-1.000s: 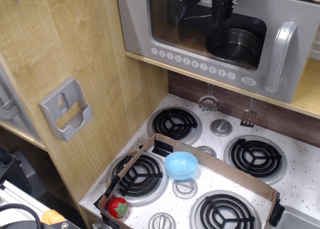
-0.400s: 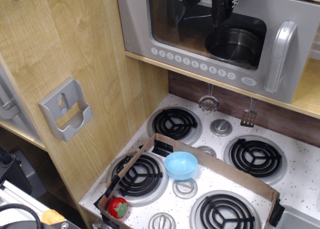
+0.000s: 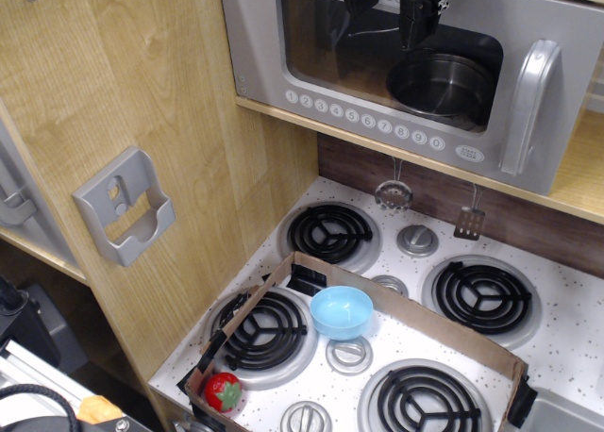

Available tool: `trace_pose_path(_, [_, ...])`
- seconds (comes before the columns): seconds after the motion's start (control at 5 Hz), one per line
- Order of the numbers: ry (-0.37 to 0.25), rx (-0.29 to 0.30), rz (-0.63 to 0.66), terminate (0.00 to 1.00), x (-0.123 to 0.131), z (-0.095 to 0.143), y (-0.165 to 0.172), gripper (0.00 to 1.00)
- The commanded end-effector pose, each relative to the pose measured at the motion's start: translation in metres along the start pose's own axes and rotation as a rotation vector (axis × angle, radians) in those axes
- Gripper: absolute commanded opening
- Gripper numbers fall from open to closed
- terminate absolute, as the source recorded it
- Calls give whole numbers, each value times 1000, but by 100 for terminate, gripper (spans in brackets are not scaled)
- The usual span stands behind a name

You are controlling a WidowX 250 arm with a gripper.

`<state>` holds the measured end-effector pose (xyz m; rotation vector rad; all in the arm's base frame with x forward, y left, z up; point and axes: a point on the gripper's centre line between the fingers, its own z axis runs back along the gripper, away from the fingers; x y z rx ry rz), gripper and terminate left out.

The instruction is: Close microwave

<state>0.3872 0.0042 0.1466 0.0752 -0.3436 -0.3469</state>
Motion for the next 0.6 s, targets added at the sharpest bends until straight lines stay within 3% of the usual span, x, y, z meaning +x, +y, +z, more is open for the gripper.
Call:
trace_pose_path(0.0, [-84,33,-10,0,18,22,-1,100])
trace_pose_path(0.2, [-84,33,-10,0,18,22,-1,100])
trace_pose_path(0.4, [-84,33,-10,100,18,22,-1,100])
